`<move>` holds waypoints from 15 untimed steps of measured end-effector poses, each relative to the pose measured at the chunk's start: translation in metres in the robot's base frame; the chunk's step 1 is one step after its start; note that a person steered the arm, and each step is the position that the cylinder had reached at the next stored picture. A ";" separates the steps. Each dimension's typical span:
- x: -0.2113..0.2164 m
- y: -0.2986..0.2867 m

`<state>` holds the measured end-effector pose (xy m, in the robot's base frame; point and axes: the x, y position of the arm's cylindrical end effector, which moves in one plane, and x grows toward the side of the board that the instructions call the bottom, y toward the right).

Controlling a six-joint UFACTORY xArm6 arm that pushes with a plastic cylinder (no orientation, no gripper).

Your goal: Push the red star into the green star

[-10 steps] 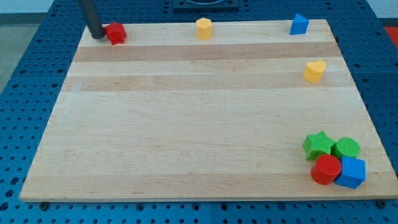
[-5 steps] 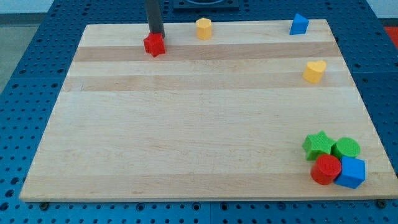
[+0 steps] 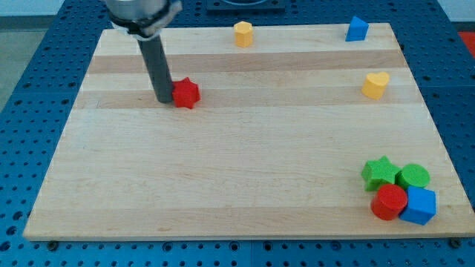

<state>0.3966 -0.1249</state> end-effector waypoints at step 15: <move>0.141 0.240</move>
<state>0.5380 0.1151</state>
